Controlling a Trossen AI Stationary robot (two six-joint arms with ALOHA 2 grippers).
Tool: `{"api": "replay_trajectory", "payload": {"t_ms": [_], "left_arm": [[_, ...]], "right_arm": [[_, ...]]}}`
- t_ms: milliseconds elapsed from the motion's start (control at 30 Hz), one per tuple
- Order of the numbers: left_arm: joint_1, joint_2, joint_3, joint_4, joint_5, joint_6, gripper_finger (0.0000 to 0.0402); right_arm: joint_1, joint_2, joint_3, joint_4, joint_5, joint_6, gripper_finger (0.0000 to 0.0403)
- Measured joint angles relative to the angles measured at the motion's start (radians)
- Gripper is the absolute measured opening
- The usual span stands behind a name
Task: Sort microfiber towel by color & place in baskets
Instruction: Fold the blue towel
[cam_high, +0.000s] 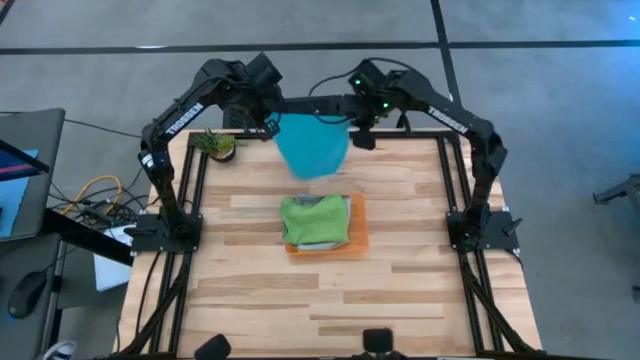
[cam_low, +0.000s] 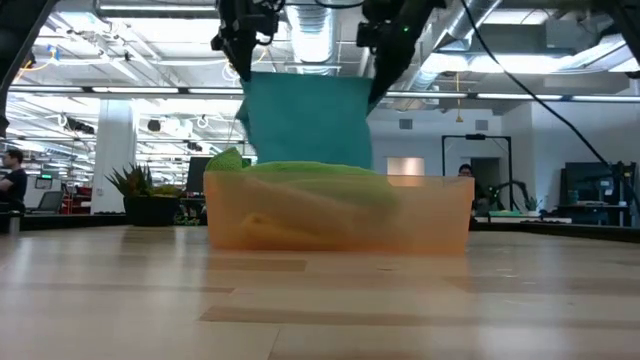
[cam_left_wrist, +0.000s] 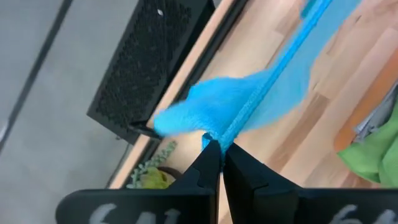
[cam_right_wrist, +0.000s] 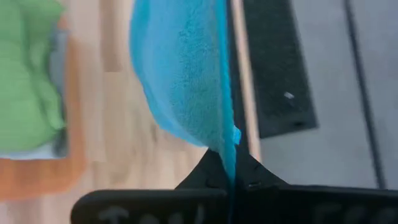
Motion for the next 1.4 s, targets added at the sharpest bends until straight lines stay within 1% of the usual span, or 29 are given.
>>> {"api": "replay_trajectory", "payload": {"t_ms": [133, 333, 533, 667, 767, 833, 967, 1033, 1133, 1200, 1333, 1400], "left_arm": [[-0.002, 0.004, -0.036, 0.035, 0.007, -0.030, 0.0000], [-0.003, 0.006, -0.049, 0.127, -0.006, -0.029, 0.0000], [0.011, 0.006, -0.049, 0.212, -0.097, 0.019, 0.0000], [0.031, 0.007, -0.049, 0.271, -0.122, 0.053, 0.0000], [0.044, 0.007, -0.049, 0.301, -0.120, 0.080, 0.0000], [0.048, 0.007, -0.049, 0.296, -0.119, 0.081, 0.0000], [0.045, 0.008, -0.049, 0.230, -0.106, 0.065, 0.0000], [0.045, 0.008, -0.049, 0.189, -0.097, 0.042, 0.0000], [0.041, 0.008, -0.054, 0.128, -0.044, 0.019, 0.0000], [0.026, 0.007, -0.090, 0.127, -0.018, 0.017, 0.0000], [0.000, 0.009, -0.200, 0.126, -0.010, 0.033, 0.0000], [-0.017, 0.009, -0.254, 0.132, 0.009, 0.038, 0.0000]], "right_arm": [[-0.020, -0.027, 0.000, -0.002, 0.069, 0.000, 0.0005], [-0.039, -0.022, -0.001, 0.000, 0.091, 0.000, 0.0003], [-0.057, -0.010, -0.002, 0.076, 0.233, -0.001, 0.0004], [-0.080, -0.012, -0.001, 0.119, 0.252, -0.001, 0.0003], [-0.085, -0.011, -0.001, 0.145, 0.257, 0.000, 0.0003], [-0.084, -0.011, -0.001, 0.150, 0.264, 0.000, 0.0003], [-0.080, -0.011, -0.001, 0.121, 0.297, 0.010, 0.0003], [-0.071, -0.011, -0.001, 0.089, 0.287, 0.041, 0.0003], [-0.057, -0.011, -0.014, 0.045, 0.265, 0.072, 0.0003], [-0.051, -0.011, -0.044, 0.033, 0.261, 0.079, 0.0003], [-0.030, -0.011, -0.117, 0.022, 0.243, 0.074, 0.0003], [-0.014, -0.010, -0.148, 0.015, 0.242, 0.077, 0.0004]]}}
